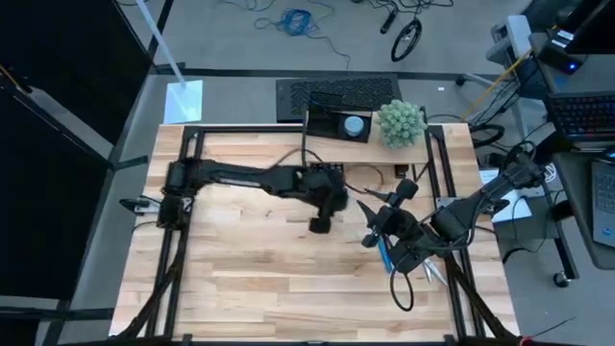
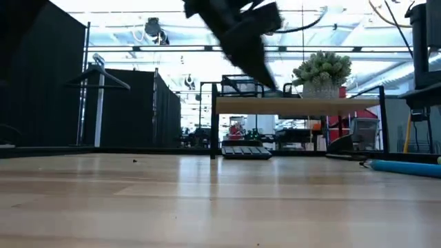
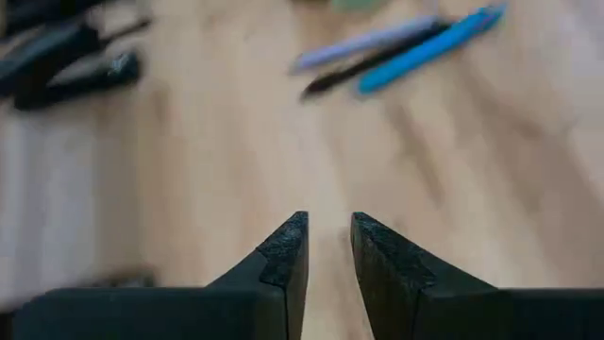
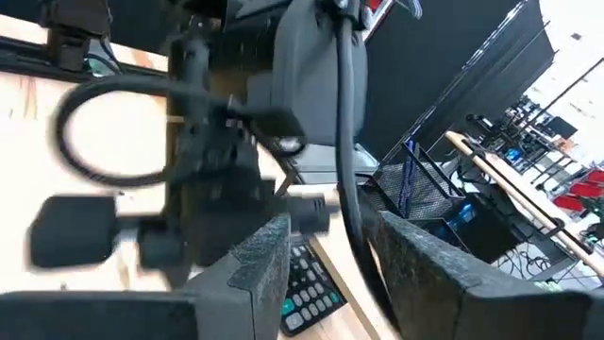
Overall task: Pick and place office supplies into organizer
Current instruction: Remove the green scented candle from the black desk organizer on the shelf
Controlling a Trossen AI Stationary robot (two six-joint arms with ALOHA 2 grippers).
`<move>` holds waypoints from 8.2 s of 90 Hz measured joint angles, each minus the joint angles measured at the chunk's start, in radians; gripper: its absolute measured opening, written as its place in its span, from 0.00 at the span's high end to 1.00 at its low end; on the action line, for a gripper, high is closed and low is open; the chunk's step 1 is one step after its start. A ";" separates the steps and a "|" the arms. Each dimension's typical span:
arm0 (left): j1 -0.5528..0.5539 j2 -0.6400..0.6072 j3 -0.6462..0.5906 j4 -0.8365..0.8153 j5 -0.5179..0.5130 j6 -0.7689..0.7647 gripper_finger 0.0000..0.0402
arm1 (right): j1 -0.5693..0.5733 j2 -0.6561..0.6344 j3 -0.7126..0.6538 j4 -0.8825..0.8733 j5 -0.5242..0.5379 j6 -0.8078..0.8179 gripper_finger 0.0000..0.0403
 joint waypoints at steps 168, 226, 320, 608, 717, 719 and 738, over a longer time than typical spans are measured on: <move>0.713 -0.406 -0.433 0.406 0.348 -0.006 0.82 | -1.182 0.584 0.709 0.194 -1.186 -0.534 0.61; 0.714 -0.406 -0.433 0.361 0.337 0.112 0.82 | -1.192 0.624 0.751 0.068 -1.176 -0.567 0.63; 0.710 -0.406 -0.433 0.367 0.337 0.109 0.82 | -1.191 0.636 0.747 0.121 -1.176 -0.570 0.63; 0.710 -0.406 -0.433 0.352 0.346 0.111 0.82 | -1.190 0.506 0.747 -0.579 -1.121 -0.437 0.32; 0.708 -0.406 -0.433 0.352 0.346 0.111 0.82 | -0.525 0.420 0.048 -0.174 -1.180 0.307 0.32; 0.707 -0.406 -0.433 0.352 0.346 0.111 0.82 | -0.522 0.425 0.034 -0.161 -1.183 0.313 0.32; 0.686 -0.406 -0.433 0.352 0.346 0.110 0.82 | -0.490 0.460 -0.071 -0.076 -1.226 0.387 0.32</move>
